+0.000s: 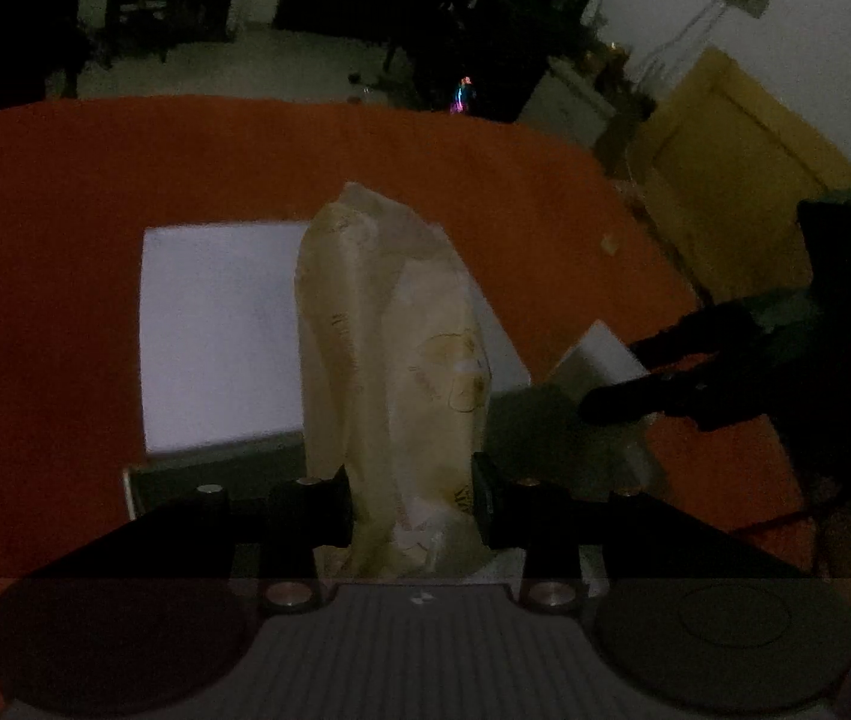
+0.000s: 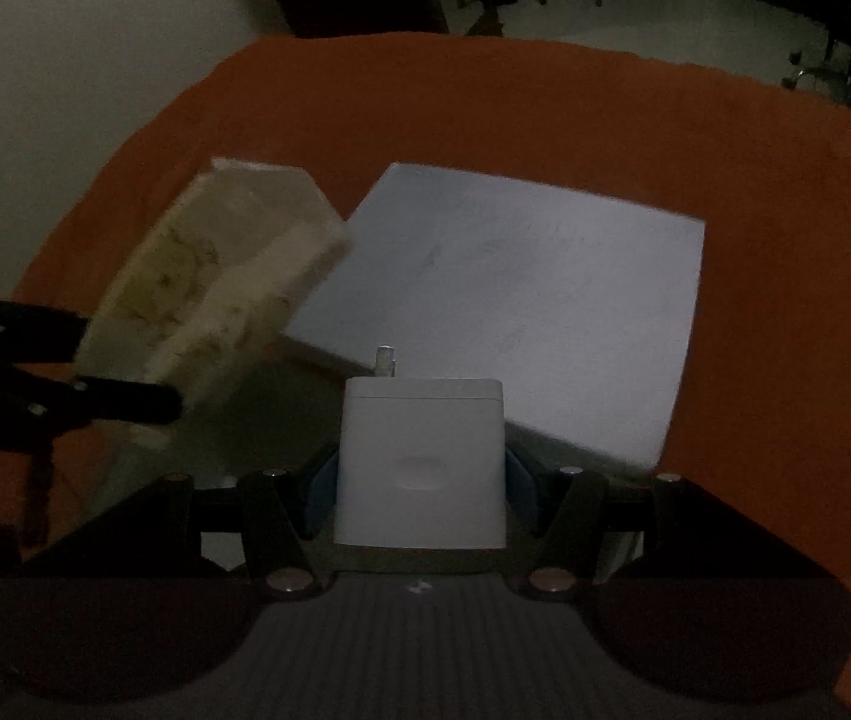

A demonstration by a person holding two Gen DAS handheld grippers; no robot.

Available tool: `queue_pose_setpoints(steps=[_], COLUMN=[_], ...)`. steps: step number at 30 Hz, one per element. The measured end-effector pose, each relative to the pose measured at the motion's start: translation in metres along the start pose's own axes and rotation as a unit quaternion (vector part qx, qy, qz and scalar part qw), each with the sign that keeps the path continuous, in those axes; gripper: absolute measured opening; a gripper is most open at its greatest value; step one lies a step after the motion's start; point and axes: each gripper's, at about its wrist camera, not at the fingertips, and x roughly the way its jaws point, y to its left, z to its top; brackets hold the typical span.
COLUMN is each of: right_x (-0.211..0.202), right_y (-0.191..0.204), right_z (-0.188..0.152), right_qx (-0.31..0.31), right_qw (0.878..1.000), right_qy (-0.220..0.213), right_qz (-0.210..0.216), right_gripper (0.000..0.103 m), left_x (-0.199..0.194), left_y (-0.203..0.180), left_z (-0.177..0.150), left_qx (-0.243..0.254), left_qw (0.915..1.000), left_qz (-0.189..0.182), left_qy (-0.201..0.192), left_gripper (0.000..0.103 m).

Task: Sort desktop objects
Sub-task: 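Carry the white charger with the right tool while the left tool carries the paper bag into the box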

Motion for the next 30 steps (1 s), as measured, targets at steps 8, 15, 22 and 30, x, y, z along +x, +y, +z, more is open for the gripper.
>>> queue_pose_setpoints(steps=[8,15,22,30], right_x=[0.037,0.070,0.098,0.117], right_y=[-0.012,0.009,0.026,0.034], right_z=[-0.033,-0.044,-0.051,-0.050], right_qx=[0.068,0.014,-0.018,-0.049], right_qw=[0.994,0.993,0.989,0.986], right_qy=[0.082,0.117,0.148,0.159], right_qz=[0.039,0.015,0.007,-0.021], right_gripper=[0.060,0.060,0.060,0.060], left_x=[-0.001,0.008,0.023,0.053], left_y=[-0.001,-0.002,-0.001,0.006], left_z=[-0.022,-0.037,-0.050,-0.064], left_qx=[0.021,0.051,0.061,0.065], left_qw=[0.9992,0.9966,0.9922,0.9858], left_qz=[0.010,0.019,0.009,0.028], left_qy=[0.032,0.061,0.108,0.152], left_gripper=[0.031,0.031,0.031,0.031])
